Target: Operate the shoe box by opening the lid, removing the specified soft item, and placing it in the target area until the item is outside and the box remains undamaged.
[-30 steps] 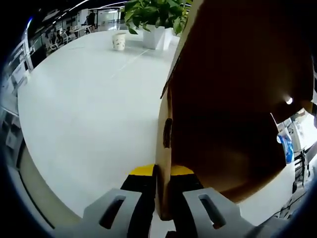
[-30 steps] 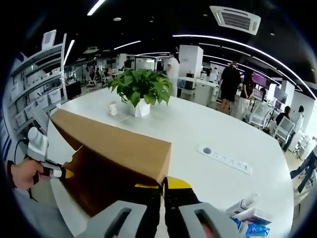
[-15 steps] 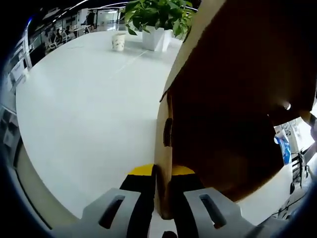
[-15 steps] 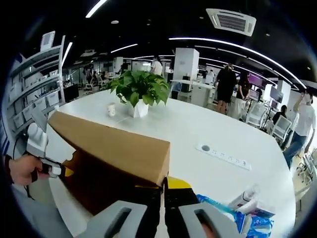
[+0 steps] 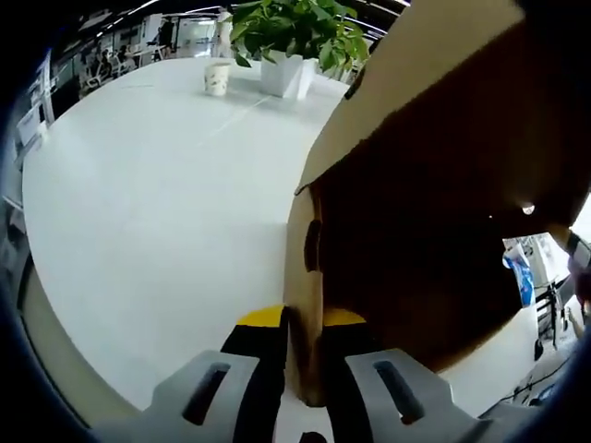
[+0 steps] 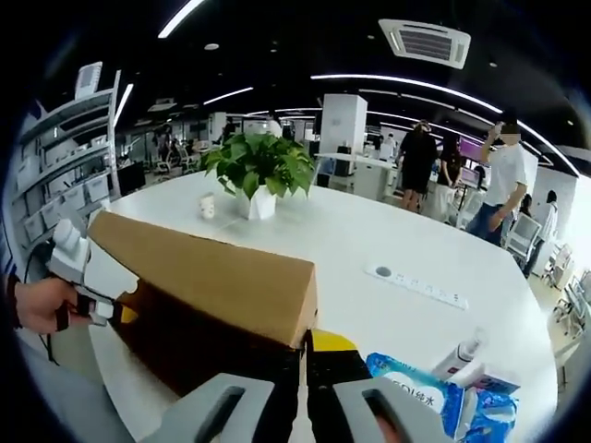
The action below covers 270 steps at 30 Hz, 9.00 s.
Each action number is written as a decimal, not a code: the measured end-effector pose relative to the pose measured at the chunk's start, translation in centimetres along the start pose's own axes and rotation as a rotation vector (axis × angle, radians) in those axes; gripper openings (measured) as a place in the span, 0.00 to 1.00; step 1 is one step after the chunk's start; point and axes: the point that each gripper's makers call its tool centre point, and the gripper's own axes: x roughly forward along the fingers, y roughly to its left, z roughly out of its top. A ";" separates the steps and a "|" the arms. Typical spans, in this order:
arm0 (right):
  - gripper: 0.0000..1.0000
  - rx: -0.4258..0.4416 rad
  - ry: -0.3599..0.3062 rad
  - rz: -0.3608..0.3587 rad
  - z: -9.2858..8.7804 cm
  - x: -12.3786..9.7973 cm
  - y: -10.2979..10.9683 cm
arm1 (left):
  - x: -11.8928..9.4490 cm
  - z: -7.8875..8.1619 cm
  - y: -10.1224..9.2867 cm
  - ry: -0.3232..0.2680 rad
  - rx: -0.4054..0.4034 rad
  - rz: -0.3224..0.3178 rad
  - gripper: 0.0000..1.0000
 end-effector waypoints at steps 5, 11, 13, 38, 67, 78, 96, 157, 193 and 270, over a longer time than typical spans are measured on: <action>0.00 0.006 -0.012 -0.004 -0.5 0.0 0.0 | 0.0 0.0 -0.1 -0.002 -0.006 -0.009 0.10; 0.00 0.006 -0.020 -0.004 -1.3 0.3 -0.2 | 0.0 0.0 -0.2 -0.010 -0.017 -0.015 0.10; 0.00 0.002 -0.018 -0.007 -1.6 0.2 -0.1 | 0.0 0.0 -0.2 -0.015 -0.018 -0.020 0.10; 0.00 0.025 -0.006 -0.023 -3.5 0.2 -0.1 | 0.3 0.2 -0.6 -0.009 -0.060 -0.061 0.13; 0.00 0.157 0.045 -0.003 -7.2 -0.7 0.9 | -1.8 0.8 0.4 -0.013 0.017 -0.113 0.12; 0.00 0.178 0.040 0.021 -7.4 -1.2 1.6 | -2.8 0.6 0.3 -0.027 0.047 -0.134 0.11; 0.00 0.226 0.014 0.058 -7.9 -1.6 2.4 | -5.4 0.6 0.1 -0.099 0.078 -0.182 0.07; 0.00 0.253 0.030 0.082 -10.4 -1.9 3.1 | -7.2 -1.0 0.5 -0.162 0.122 -0.234 0.05; 0.00 0.265 0.085 0.072 -12.6 -1.8 3.4 | -7.2 -2.4 1.0 -0.139 0.116 -0.233 0.05; 0.35 0.542 0.114 0.072 -8.0 3.6 1.6 | 0.3 5.1 -4.5 0.047 0.114 -0.374 0.35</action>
